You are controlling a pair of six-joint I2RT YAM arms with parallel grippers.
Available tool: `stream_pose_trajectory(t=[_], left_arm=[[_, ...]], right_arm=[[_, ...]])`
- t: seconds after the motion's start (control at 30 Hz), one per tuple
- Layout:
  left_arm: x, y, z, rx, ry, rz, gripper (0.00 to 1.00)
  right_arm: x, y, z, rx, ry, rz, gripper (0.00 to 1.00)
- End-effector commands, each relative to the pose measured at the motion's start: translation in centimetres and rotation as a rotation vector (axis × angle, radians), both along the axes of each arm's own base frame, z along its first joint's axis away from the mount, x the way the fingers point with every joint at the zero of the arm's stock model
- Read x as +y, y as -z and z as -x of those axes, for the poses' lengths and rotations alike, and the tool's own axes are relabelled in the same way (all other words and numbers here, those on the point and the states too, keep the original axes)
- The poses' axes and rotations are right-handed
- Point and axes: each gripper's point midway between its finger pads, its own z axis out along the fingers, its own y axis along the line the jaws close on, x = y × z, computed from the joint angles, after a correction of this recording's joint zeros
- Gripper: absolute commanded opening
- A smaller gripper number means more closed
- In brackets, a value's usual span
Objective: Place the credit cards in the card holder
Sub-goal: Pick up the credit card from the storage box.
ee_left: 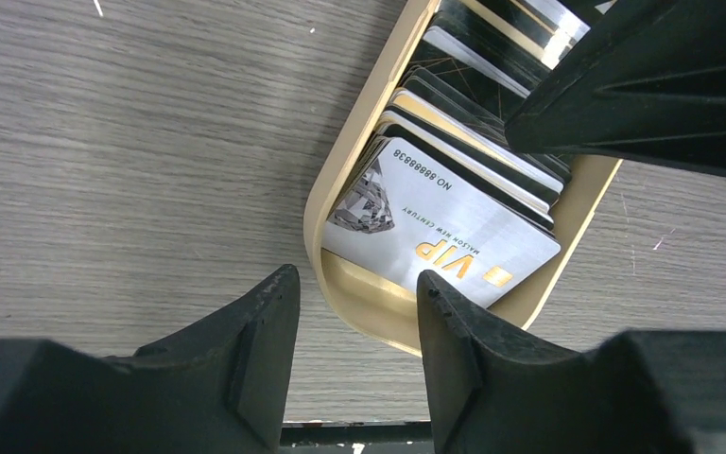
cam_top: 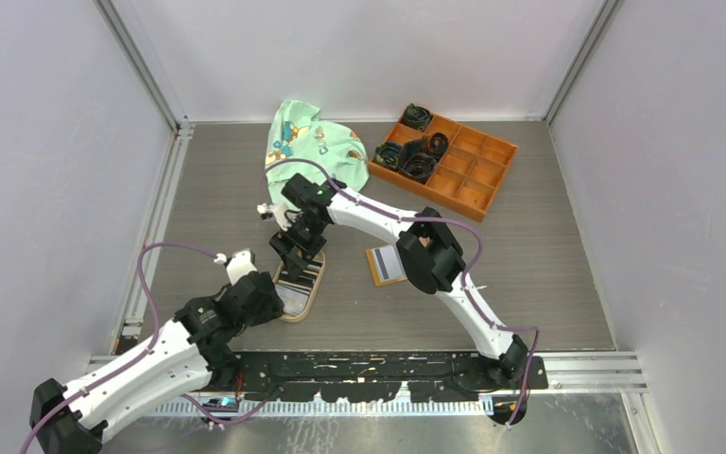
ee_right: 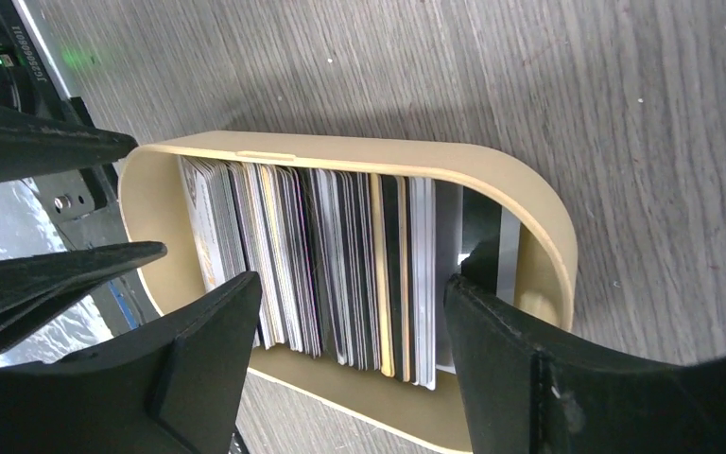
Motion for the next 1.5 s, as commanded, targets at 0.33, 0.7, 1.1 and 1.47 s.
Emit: stream_pose_trajectory(t=[0.33, 0.7, 1.1, 1.47], left_arm=[[-1.2, 0.5, -1.1, -0.004, -0.01, 0.023, 0.49], [-1.1, 0.2, -1.0, -0.018, -0.013, 0.032, 0.45], [-1.5, 0.7, -1.1, -0.007, 0.005, 0.036, 0.44], [-1.7, 0.5, -0.9, -0.009, 0.016, 0.044, 0.43]], right_arm=[[1.2, -5.8, 2.7, 0.178, -0.047, -0.169, 0.64], [0.9, -5.4, 3.7, 0.289, -0.019, -0.171, 0.5], [0.5, -1.5, 3.8, 0.282, -0.005, -0.046, 0.52], [1.3, -2.9, 4.7, 0.359, -0.028, -0.111, 0.52]])
